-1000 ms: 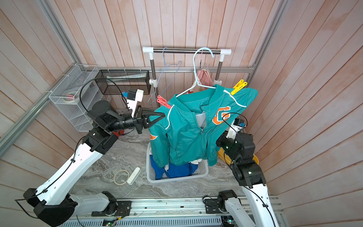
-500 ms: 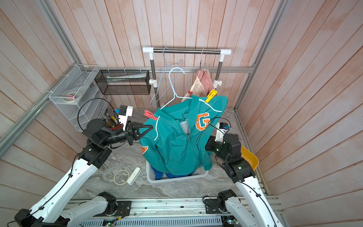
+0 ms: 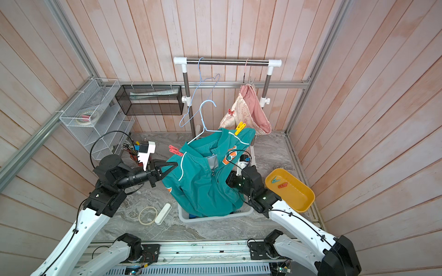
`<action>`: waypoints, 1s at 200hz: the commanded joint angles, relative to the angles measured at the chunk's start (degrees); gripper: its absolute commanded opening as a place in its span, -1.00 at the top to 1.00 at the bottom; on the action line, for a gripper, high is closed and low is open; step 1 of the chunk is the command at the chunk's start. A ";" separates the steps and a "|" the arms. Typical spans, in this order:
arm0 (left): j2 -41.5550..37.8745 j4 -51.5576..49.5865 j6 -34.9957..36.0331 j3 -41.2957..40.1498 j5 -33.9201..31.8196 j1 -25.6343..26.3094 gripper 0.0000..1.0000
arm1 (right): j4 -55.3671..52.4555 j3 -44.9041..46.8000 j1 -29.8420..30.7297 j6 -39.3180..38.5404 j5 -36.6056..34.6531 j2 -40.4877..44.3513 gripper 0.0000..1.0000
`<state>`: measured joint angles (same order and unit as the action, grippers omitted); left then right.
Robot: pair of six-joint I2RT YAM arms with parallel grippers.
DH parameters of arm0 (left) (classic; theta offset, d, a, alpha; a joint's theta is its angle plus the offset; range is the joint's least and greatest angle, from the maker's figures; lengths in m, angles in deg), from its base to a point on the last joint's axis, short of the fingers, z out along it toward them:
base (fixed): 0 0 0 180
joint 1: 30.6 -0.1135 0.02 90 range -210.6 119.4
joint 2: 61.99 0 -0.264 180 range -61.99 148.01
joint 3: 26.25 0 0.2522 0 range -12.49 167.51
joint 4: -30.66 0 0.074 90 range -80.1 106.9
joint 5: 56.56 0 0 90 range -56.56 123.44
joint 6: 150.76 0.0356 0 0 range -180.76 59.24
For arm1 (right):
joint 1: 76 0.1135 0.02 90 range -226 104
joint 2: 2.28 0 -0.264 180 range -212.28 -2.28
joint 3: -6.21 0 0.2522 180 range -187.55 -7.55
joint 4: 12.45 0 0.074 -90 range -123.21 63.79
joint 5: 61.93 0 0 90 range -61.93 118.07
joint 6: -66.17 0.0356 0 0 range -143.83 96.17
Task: Remove the clothespins securing jackets to the hanger
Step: Adjust the jacket in the basket.
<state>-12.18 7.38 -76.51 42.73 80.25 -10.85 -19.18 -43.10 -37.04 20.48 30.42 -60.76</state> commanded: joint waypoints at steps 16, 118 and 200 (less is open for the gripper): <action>-0.61 2.61 4.12 -1.76 -1.28 0.35 1.00 | 11.89 7.17 2.61 3.87 -6.78 -2.33 -0.15; 4.14 -0.32 16.54 -11.15 -12.90 14.21 1.00 | 4.17 17.69 1.59 11.27 -18.86 5.87 -0.59; 6.32 3.45 17.46 -13.64 -28.71 18.25 1.00 | -22.80 10.13 -13.64 10.47 -8.27 18.79 -0.67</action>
<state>-6.04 9.06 -61.77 29.49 60.01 5.36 -29.44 -29.95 -47.66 33.62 20.37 -43.98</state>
